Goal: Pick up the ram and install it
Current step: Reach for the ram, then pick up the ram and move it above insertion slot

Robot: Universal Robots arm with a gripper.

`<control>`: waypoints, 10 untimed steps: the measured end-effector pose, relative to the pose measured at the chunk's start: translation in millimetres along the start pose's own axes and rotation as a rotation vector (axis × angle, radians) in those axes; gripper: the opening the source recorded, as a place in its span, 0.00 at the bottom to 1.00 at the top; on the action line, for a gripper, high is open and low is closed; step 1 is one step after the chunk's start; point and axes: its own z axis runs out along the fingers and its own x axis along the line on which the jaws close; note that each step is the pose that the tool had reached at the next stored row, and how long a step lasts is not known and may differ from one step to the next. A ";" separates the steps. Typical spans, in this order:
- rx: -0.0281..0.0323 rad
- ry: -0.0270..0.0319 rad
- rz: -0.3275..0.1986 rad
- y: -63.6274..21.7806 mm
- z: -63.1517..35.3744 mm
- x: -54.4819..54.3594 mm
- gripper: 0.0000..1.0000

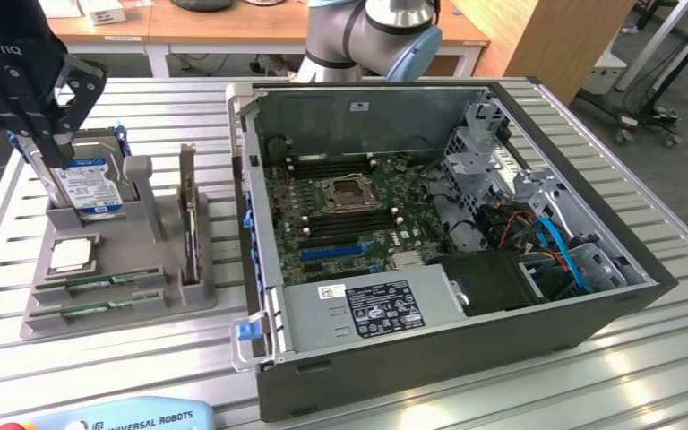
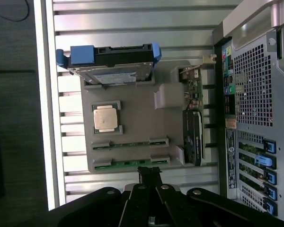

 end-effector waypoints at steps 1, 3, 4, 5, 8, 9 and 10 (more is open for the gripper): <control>0.0000 0.0000 0.000 -0.7 0.0 0.0 0.10; -0.0001 -0.0001 0.000 -1.9 -0.1 -0.2 0.10; 0.0000 0.0000 0.000 -2.5 -0.1 -0.2 0.10; 0.0000 0.0000 0.000 -2.9 -0.1 -0.2 0.10; 0.0000 0.0000 0.000 -3.0 -0.1 -0.2 0.10; 0.0000 0.0000 0.000 -2.9 -0.1 -0.2 0.10; 0.0000 0.0000 0.000 -2.9 -0.1 -0.2 0.10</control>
